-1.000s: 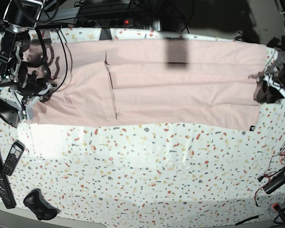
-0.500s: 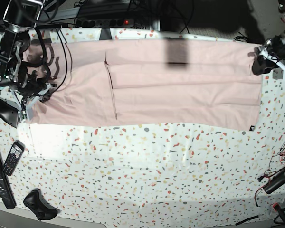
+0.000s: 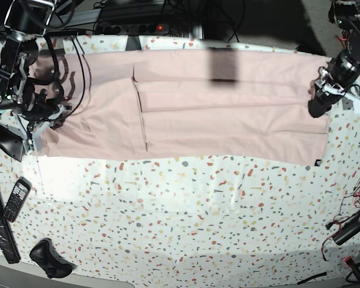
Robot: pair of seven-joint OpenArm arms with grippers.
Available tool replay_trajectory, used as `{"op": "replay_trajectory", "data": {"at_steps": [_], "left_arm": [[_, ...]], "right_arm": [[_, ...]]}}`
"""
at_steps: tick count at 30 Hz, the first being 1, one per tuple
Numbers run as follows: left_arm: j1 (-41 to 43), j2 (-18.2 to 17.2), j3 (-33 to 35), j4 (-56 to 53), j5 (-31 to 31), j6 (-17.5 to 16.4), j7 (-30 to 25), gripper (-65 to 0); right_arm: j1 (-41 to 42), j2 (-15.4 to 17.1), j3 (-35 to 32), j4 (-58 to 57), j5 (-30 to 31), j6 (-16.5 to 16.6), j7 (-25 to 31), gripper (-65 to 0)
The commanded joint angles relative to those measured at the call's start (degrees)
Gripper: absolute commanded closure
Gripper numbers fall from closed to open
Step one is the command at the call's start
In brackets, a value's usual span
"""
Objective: Fold the T-shirt properly
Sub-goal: 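Fold the grasped edge inward with the right gripper, left gripper holding hem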
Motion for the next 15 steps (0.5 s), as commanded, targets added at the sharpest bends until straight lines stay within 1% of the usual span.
{"op": "replay_trajectory", "data": {"at_steps": [1, 3, 5, 6, 7, 10, 13, 15], "left_arm": [[-0.2, 0.0, 0.0, 0.2, 0.7, -0.1, 1.6, -19.9], [-0.2, 0.3, 0.0, 0.2, 0.7, -1.2, 1.8, -15.6], [-0.2, 0.4, 0.0, 0.2, 0.9, -3.2, 1.9, -7.5], [-0.2, 0.4, 0.0, 0.2, 0.8, -3.7, 1.8, -2.8], [-0.2, 0.4, 0.0, 0.2, 0.8, -4.0, 1.6, 0.0], [-0.2, 0.4, 0.0, 0.2, 0.8, -4.0, -1.6, 0.0], [0.0, 0.4, 0.0, 0.2, 0.8, -4.0, -6.5, 0.0], [-0.1, 0.4, 0.0, 0.2, 0.8, -4.0, -8.3, 0.0]], "right_arm": [[0.6, 1.0, 0.3, 0.7, 0.1, -0.2, 0.2, 0.0], [0.6, 1.0, 0.3, 0.7, 0.1, -0.2, 0.2, 0.0], [0.6, 1.0, 0.3, 0.7, 0.1, -0.2, 0.2, 0.0], [0.6, 1.0, 0.3, 0.7, 0.1, -0.2, 0.2, 0.0], [0.6, 1.0, 0.3, 0.7, 0.1, -0.2, 0.2, 0.0], [0.6, 1.0, 0.3, 0.7, 0.1, -0.2, 0.2, 0.0], [0.6, 1.0, 0.3, 0.7, 0.1, -0.2, 0.1, 0.0], [0.6, 1.0, 0.3, 0.7, 0.1, -0.2, -0.2, 0.0]]}}
